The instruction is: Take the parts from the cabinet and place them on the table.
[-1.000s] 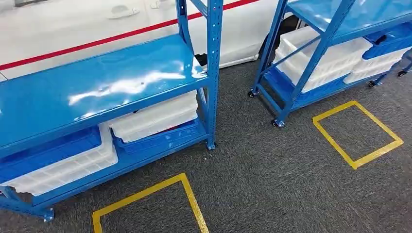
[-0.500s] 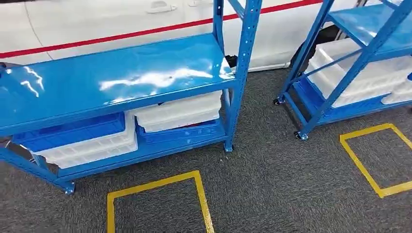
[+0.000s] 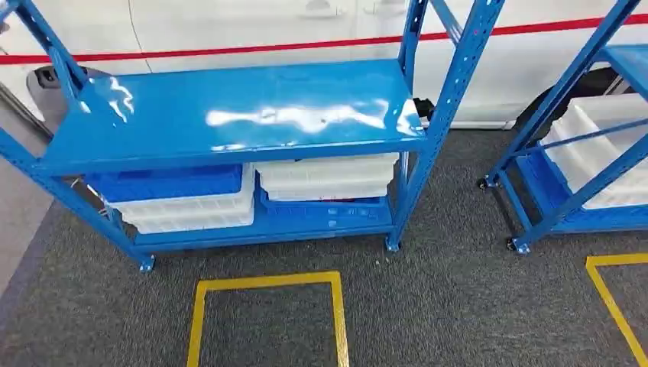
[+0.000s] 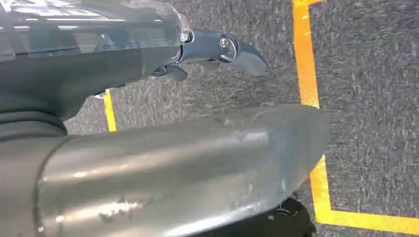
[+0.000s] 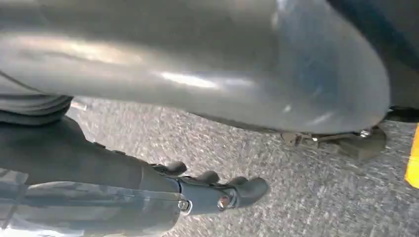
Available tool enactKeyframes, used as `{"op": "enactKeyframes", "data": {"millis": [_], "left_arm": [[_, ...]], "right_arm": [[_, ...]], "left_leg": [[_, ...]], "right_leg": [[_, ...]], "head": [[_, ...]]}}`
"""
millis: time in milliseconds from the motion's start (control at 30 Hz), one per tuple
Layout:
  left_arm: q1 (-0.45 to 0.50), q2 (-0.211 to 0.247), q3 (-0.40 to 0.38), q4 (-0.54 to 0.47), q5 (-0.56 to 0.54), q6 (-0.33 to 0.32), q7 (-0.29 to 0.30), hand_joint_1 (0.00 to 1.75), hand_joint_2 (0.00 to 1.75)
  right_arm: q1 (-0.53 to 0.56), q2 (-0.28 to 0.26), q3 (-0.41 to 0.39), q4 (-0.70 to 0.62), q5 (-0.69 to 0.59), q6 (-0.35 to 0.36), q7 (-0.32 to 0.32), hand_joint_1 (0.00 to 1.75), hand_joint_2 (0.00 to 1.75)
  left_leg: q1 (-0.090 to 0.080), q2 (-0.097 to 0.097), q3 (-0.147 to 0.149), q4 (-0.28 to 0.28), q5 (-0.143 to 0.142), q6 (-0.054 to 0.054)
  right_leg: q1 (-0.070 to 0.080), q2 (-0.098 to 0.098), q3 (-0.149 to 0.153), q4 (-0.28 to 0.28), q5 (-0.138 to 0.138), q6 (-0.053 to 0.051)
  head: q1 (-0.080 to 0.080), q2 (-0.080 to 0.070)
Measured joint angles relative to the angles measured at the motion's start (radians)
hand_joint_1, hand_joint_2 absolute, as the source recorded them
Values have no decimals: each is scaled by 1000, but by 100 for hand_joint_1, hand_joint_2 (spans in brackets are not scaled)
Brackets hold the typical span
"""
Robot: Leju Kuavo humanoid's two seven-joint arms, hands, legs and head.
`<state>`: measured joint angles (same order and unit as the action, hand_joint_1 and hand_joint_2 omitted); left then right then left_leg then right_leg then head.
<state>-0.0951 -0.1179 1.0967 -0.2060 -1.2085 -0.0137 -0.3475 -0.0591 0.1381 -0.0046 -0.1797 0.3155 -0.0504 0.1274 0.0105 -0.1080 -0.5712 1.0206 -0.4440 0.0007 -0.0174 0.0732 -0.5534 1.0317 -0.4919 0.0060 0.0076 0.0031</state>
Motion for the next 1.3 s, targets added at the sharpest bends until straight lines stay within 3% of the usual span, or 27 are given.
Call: {"op": "enactKeyframes", "data": {"millis": [67,100,133,167,233,267,300,333,400,433,467,533,567,767,867,1300], "left_arm": [[5,0,0,0,0,1,0,0,0],[7,0,0,0,0,2,0,0,0],[7,0,0,0,0,2,0,0,0],[5,0,0,0,0,2,1,0,0],[1,-1,0,0,-3,1,1,0,0],[2,-2,0,0,-3,1,2,0,0],[4,-2,0,0,-3,2,3,0,0],[6,-2,0,0,0,2,5,0,0],[10,-2,0,0,5,2,8,0,0],[10,-2,0,0,5,2,9,0,0],[7,-2,0,0,6,2,10,0,0],[7,-3,1,0,8,2,11,0,0],[9,-5,1,0,8,2,12,0,0],[8,-6,3,0,15,-2,21,0,0],[9,-7,5,0,18,-2,24,0,0],[11,-8,13,0,31,-18,18,0,0]], "right_arm": [[-2,0,0,0,0,0,3,0,0],[-2,2,-1,0,0,0,3,0,0],[-1,2,-1,0,0,-1,4,0,0],[1,2,-1,0,0,-1,4,0,0],[4,2,-1,0,0,-1,6,0,0],[6,2,-2,0,0,-3,6,0,0],[6,2,-3,0,0,-14,7,0,0],[6,2,-4,0,0,-29,6,0,0],[4,3,-9,0,-2,-55,-6,0,0],[3,4,-12,0,-2,-60,-10,0,0],[3,5,-14,0,-2,-63,-12,0,0],[3,5,-15,0,0,-65,-14,0,0],[3,5,-15,0,1,-66,-16,0,0],[3,5,-16,0,6,-68,-21,0,0],[3,5,-18,0,7,-68,-21,0,0],[4,8,-22,0,18,-80,-29,0,0]], "left_leg": [[5,-23,-7,-7,5,-17],[9,-11,-7,3,-1,-19],[1,42,-19,31,-23,-22],[2,72,-49,90,-61,-24],[3,96,-123,252,-136,-28],[3,100,-147,309,-155,-29],[3,102,-150,317,-148,-29],[3,102,-128,280,-119,-27],[2,104,-28,101,-29,-17],[0,111,15,12,-12,-8],[-6,118,22,4,-30,-3],[-7,116,27,-11,-17,-2],[-6,115,27,-10,-17,-6],[-11,116,26,-10,-17,6],[-12,116,25,-9,-17,7],[-12,116,24,-8,-17,8]], "right_leg": [[3,-20,3,-5,3,-14],[-3,-37,6,-14,9,-24],[-1,-46,8,-18,9,-30],[1,-60,8,-18,7,-35],[8,-93,7,-17,4,-39],[10,-104,7,-16,3,-40],[11,-110,7,-15,2,-40],[11,-117,8,-14,1,-40],[13,-122,13,-12,-2,-36],[13,-125,16,-12,-4,-34],[17,-127,15,-13,-3,-29],[17,-126,12,-8,-7,-23],[19,-123,13,-10,-3,-34],[15,-122,16,-20,4,-22],[14,-122,15,-22,6,-17],[14,-122,15,-22,6,-14]], "head": [[2,0],[0,0],[-4,0],[-10,0],[-9,0],[-8,0],[-9,0],[-9,0],[-9,0],[-9,0],[-7,0],[-7,0],[-6,0],[-6,0],[-6,0],[-7,0]]}}
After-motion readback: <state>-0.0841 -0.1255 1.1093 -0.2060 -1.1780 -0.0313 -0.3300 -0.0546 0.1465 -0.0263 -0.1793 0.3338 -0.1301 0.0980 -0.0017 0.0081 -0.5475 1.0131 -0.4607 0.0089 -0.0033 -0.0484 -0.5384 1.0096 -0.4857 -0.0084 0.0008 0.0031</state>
